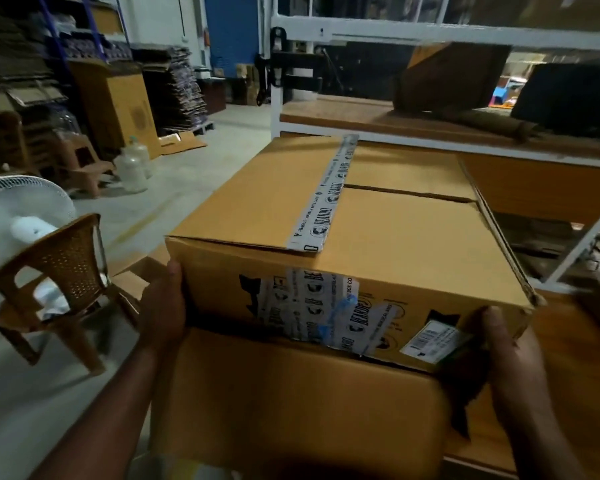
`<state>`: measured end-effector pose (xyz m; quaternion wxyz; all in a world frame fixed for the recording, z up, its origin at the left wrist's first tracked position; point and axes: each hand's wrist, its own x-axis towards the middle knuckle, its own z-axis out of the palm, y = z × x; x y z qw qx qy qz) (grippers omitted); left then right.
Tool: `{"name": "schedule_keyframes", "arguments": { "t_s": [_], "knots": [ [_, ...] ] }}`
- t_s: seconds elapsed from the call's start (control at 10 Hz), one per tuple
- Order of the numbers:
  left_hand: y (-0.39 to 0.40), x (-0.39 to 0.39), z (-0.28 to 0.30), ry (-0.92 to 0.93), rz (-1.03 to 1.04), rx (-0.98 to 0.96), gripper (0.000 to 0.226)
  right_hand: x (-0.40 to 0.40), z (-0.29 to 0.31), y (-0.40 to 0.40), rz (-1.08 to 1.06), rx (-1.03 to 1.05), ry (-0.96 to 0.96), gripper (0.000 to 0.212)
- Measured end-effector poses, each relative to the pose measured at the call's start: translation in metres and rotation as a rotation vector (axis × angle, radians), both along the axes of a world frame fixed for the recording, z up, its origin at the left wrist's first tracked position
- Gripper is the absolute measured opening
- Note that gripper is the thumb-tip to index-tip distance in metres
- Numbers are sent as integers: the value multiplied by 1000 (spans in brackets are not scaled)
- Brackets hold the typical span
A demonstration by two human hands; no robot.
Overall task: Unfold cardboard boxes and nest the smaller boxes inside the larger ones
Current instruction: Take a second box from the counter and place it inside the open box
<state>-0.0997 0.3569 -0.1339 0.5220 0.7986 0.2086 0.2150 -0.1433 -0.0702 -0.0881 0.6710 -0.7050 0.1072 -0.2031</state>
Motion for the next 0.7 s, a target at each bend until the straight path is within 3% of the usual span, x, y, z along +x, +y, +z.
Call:
{"name": "schedule_keyframes", "arguments": {
  "t_s": [0.1,0.2,0.3,0.4,0.6,0.7],
  "knots": [
    [35,21,-44,-156,124,-384,58,-4,13,25,143,-55,-16,68],
    [47,23,-53,-277,97,-542,81,5,14,35,219,-181,-86,94],
    [34,19,-32,-302,176,-618,93,17,5,35,229,-304,-140,99],
    [16,20,-8,-289,260,-478,88,27,-19,18,200,-333,-146,95],
    [9,29,-10,-144,-35,-134,53,29,-67,-22,235,-503,-89,87],
    [-17,35,-11,-112,-226,-40,61,27,-56,-20,316,-564,-31,78]
  ]
}}
